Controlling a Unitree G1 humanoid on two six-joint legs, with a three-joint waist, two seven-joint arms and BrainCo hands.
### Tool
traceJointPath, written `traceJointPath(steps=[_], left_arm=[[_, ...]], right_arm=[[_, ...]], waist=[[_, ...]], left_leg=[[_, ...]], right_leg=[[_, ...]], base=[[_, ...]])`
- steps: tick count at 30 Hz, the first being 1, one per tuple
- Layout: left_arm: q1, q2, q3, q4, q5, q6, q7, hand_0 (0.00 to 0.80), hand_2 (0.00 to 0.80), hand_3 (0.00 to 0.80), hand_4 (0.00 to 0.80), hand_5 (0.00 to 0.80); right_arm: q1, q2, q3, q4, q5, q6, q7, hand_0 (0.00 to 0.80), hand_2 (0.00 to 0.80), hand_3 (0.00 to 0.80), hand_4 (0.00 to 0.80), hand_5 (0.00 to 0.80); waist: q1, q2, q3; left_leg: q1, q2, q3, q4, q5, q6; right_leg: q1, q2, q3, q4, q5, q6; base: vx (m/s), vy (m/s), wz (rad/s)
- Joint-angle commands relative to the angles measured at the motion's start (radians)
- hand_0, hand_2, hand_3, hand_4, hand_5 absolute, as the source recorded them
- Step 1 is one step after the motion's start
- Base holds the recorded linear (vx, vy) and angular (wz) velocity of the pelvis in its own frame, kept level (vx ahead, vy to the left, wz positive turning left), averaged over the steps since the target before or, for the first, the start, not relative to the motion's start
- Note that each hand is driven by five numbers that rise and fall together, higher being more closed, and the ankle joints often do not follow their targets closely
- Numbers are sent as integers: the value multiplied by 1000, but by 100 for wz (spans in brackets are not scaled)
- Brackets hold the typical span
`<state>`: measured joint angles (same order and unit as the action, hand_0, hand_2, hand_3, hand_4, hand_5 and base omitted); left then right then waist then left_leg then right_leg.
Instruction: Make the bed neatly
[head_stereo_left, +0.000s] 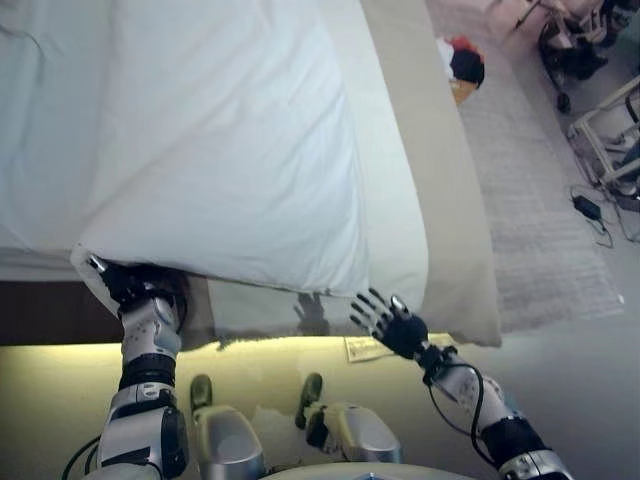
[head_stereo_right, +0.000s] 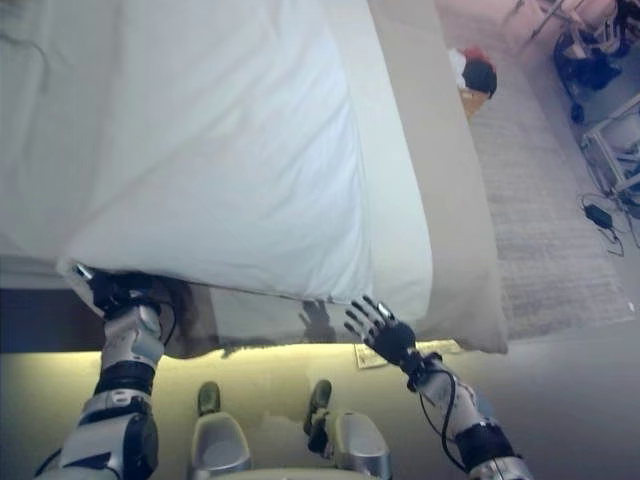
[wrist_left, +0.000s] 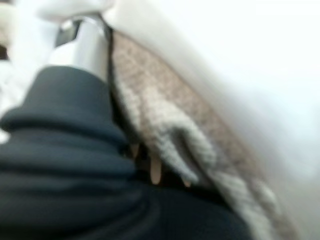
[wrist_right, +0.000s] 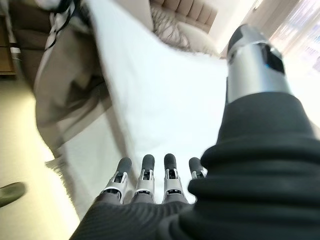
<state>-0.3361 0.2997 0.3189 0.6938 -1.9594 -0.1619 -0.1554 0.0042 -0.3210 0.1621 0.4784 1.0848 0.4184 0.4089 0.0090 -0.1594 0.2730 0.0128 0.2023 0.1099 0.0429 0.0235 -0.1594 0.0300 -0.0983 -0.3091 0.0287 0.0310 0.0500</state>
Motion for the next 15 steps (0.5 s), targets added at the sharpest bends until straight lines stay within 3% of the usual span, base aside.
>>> traceJointPath(steps=[1, 9, 15], left_arm=[[51, 82, 69, 25, -13, 60, -127, 0, 0, 0, 0, 0], [172, 73, 129, 18, -12, 154, -181, 0, 0, 0, 0, 0], [197, 144, 206, 17, 12, 157, -173, 0, 0, 0, 0, 0]], right_arm=[[64, 18, -43, 70, -50, 3, 32, 0, 0, 0, 0, 0], [64, 30, -150, 249, -96, -13, 47, 0, 0, 0, 0, 0], [27, 8, -224, 364, -86, -18, 66, 0, 0, 0, 0, 0]], waist=[[20, 30, -127], [61, 83, -186], [96, 114, -209]], left_leg=[[0, -31, 14, 28, -34, 51], [73, -71, -1, -21, -40, 64], [83, -91, -18, -56, -28, 70]], right_leg=[[50, -133, 8, 20, -26, 108], [126, -152, -17, -19, -25, 113], [139, -165, -39, -41, -7, 115]], base=[[126, 106, 5], [55, 101, 4], [-45, 68, 6]])
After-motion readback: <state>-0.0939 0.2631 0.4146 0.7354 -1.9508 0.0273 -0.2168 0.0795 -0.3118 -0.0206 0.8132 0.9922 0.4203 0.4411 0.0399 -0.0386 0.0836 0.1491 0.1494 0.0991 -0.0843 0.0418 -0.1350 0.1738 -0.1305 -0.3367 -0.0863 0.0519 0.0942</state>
